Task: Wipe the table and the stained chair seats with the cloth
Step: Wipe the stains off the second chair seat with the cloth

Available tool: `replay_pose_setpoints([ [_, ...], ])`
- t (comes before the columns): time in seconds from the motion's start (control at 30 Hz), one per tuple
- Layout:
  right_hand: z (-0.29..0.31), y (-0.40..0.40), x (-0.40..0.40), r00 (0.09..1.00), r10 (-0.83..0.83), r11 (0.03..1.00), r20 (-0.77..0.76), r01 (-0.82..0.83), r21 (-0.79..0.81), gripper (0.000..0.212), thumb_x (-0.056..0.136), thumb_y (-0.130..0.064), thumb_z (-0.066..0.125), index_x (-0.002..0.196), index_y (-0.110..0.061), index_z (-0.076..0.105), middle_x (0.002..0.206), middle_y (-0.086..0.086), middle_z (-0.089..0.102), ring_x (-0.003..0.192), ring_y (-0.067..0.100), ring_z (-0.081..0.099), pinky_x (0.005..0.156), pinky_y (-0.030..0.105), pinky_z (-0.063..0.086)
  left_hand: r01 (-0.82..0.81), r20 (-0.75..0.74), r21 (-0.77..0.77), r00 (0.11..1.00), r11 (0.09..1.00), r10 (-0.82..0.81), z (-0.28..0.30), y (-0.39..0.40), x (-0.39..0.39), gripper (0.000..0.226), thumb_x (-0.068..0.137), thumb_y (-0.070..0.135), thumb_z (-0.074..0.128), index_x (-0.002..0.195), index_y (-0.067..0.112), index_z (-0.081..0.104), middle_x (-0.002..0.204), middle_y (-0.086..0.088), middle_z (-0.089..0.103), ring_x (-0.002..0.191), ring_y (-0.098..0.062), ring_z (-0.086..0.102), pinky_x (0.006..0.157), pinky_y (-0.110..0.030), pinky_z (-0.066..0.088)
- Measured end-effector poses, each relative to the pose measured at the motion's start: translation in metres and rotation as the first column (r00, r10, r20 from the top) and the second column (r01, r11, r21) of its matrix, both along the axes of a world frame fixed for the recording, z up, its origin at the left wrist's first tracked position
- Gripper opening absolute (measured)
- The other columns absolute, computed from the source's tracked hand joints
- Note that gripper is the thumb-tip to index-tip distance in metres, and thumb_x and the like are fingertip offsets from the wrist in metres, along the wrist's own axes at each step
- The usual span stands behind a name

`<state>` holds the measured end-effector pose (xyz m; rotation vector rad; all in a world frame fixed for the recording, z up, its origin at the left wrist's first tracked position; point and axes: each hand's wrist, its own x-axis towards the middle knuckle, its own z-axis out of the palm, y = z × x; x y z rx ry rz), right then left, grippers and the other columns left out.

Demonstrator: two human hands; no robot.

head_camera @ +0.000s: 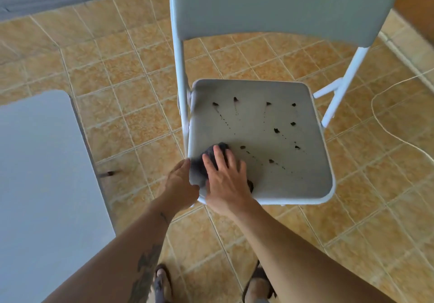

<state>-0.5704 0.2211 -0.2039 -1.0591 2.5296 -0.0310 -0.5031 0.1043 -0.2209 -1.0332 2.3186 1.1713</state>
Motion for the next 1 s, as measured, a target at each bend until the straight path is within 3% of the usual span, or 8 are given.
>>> replay_pose_setpoints([
  [0.1,-0.029,0.007,-0.007,0.991,0.128,0.991,-0.049,-0.129,-0.026,0.080,0.086,-0.037,0.055,0.154,-0.016,0.018,0.164,0.010,0.008,0.146,0.037,0.011,0.109,0.054,0.025,-0.124,-0.060,-0.039,0.991,0.992,0.121,-0.011,0.009,-0.002,0.078,0.087,0.015,0.069,0.154,0.018,0.030,0.157,-0.002,0.036,0.143,-0.022,0.035,0.110,-0.024,0.028],
  [0.27,-0.044,0.035,-0.038,0.954,0.261,0.958,-0.146,-0.275,-0.083,0.082,0.073,-0.021,0.064,0.148,-0.013,0.034,0.158,0.008,0.028,0.129,0.034,0.036,0.092,0.047,0.036,-0.096,0.026,-0.125,0.995,0.987,0.100,-0.018,0.022,-0.005,0.083,0.085,0.008,0.066,0.156,0.014,0.022,0.160,-0.004,0.029,0.145,-0.024,0.031,0.113,-0.026,0.025],
  [0.43,-0.034,0.125,-0.113,0.979,-0.014,0.999,-0.201,0.004,-0.052,0.072,0.067,-0.012,0.066,0.136,-0.013,0.047,0.149,0.008,0.040,0.107,0.037,0.047,0.082,0.046,0.039,-0.016,0.228,-0.199,0.972,0.980,0.062,-0.007,0.041,-0.021,0.098,0.076,0.014,0.060,0.157,0.012,0.005,0.160,-0.002,0.022,0.143,-0.032,0.028,0.114,-0.045,0.032],
  [0.57,-0.026,0.193,-0.154,0.959,-0.211,0.977,-0.187,0.213,-0.011,0.074,0.064,-0.003,0.071,0.135,-0.010,0.050,0.145,0.011,0.043,0.104,0.041,0.047,0.078,0.050,0.045,0.073,0.336,-0.264,0.942,0.962,0.021,0.003,0.056,-0.031,0.093,0.080,0.019,0.056,0.155,0.008,0.002,0.159,-0.003,0.021,0.143,-0.030,0.028,0.111,-0.046,0.034],
  [0.67,-0.022,0.178,-0.147,0.952,-0.287,0.956,-0.111,0.277,-0.093,0.073,0.063,-0.003,0.073,0.133,-0.009,0.052,0.141,0.014,0.044,0.106,0.041,0.046,0.087,0.051,0.047,0.052,0.350,-0.257,0.936,0.965,0.043,0.005,0.056,-0.033,0.090,0.078,0.020,0.055,0.154,0.010,0.008,0.158,-0.002,0.025,0.141,-0.029,0.031,0.110,-0.045,0.036],
  [0.77,-0.019,0.134,-0.112,0.985,-0.170,0.957,-0.025,0.159,-0.241,0.068,0.064,-0.002,0.070,0.130,-0.011,0.054,0.137,0.012,0.046,0.101,0.035,0.047,0.088,0.047,0.046,-0.092,0.221,-0.305,0.961,0.948,0.165,-0.001,0.054,-0.037,0.069,0.071,0.016,0.051,0.138,0.016,0.035,0.142,0.001,0.041,0.123,-0.032,0.047,0.099,-0.049,0.044],
  [0.9,-0.025,0.077,-0.073,0.974,0.227,0.903,0.013,-0.206,-0.376,0.062,0.067,-0.004,0.065,0.127,-0.018,0.058,0.138,0.007,0.046,0.098,0.033,0.046,0.080,0.045,0.045,-0.143,-0.029,-0.439,0.989,0.887,0.145,-0.017,0.057,-0.049,0.066,0.084,0.017,0.049,0.148,0.014,0.030,0.154,-0.002,0.033,0.124,-0.038,0.049,0.099,-0.053,0.044],
  [1.0,-0.039,0.063,-0.097,0.949,0.310,0.884,-0.061,-0.311,-0.350,0.056,0.070,-0.008,0.064,0.125,-0.024,0.062,0.138,0.003,0.048,0.101,0.033,0.045,0.080,0.043,0.044,-0.148,-0.154,-0.512,0.985,0.846,0.079,-0.036,0.055,-0.062,0.064,0.089,0.025,0.039,0.150,0.005,0.032,0.157,-0.013,0.033,0.135,-0.038,0.042,0.108,-0.052,0.039],
])
